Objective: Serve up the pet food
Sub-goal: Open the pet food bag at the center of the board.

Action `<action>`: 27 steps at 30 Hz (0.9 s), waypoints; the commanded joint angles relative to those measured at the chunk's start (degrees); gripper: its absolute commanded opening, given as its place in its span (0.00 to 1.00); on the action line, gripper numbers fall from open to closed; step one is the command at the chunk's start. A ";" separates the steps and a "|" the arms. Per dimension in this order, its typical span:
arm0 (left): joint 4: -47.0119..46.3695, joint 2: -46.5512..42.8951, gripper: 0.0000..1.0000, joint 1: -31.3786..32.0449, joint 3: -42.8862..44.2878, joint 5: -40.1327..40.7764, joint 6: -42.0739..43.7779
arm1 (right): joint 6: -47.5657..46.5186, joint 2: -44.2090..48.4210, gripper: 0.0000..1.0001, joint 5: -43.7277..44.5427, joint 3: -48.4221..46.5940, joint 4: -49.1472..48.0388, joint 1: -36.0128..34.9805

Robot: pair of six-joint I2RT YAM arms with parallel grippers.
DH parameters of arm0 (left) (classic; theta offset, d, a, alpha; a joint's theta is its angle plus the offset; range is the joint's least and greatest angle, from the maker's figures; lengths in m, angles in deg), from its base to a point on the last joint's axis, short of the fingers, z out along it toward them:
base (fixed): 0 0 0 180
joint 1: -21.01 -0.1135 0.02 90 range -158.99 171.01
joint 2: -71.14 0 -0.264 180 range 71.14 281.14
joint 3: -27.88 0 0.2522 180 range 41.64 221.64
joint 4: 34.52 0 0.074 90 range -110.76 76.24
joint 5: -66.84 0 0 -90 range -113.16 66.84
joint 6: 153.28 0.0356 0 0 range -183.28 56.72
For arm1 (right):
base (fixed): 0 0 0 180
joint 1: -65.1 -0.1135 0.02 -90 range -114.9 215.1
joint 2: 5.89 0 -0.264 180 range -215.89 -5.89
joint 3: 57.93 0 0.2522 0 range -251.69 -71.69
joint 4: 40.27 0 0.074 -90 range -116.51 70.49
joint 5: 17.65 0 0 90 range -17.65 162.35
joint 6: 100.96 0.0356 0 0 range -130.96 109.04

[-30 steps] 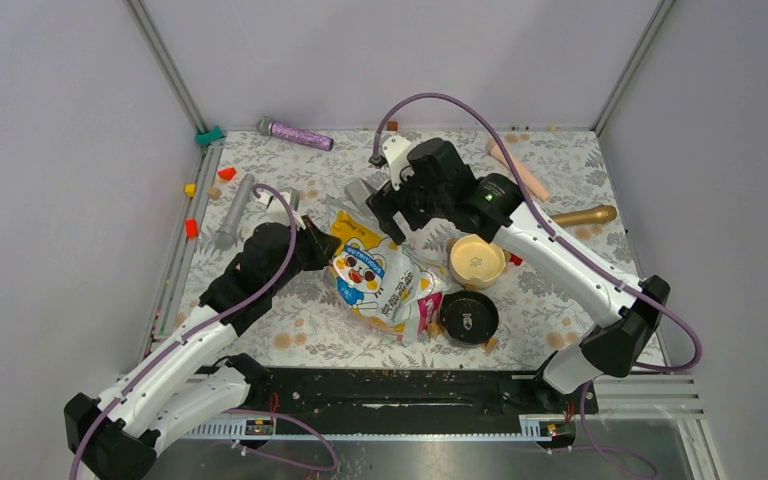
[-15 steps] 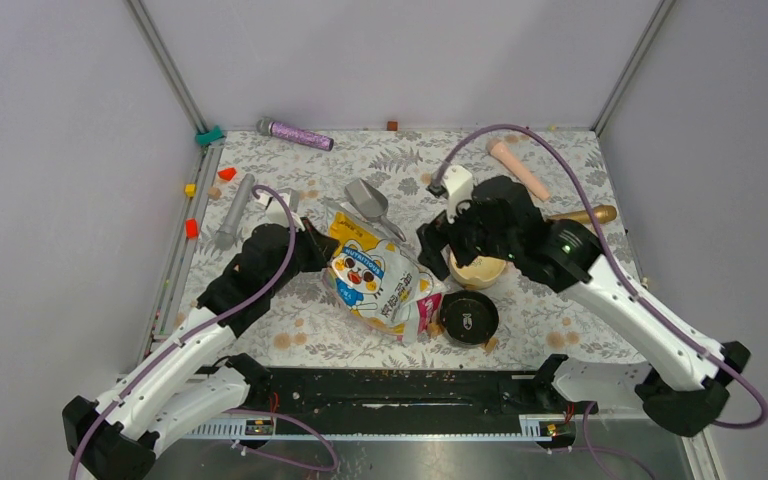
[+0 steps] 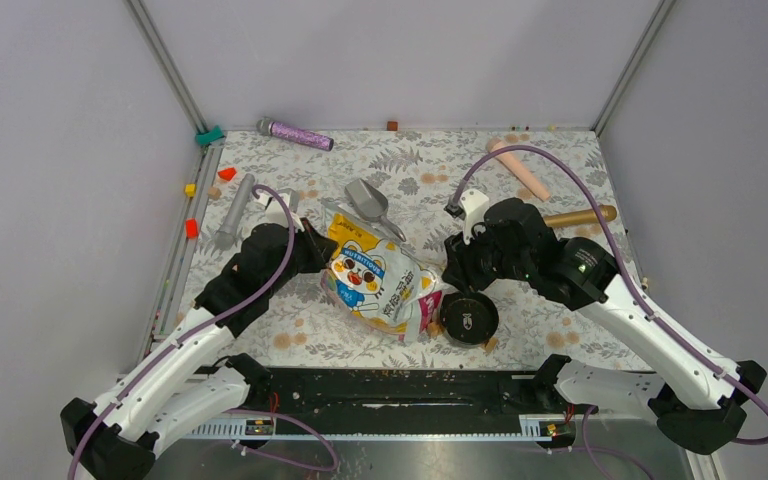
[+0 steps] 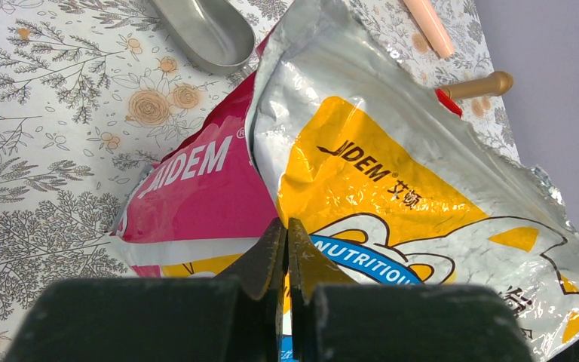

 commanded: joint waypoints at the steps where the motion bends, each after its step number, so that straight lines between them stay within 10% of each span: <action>1: -1.72 -1.14 0.00 -0.16 3.62 0.24 1.02 | 2.37 0.56 0.36 1.43 0.41 -1.83 -0.19; 10: -1.08 -2.78 0.00 -0.12 2.99 -4.61 1.21 | 4.81 -1.02 0.00 0.04 3.81 -7.45 1.06; 27: -1.29 -4.60 0.00 0.69 0.89 -30.99 2.38 | 14.51 -11.92 0.00 -22.88 6.98 -53.14 3.53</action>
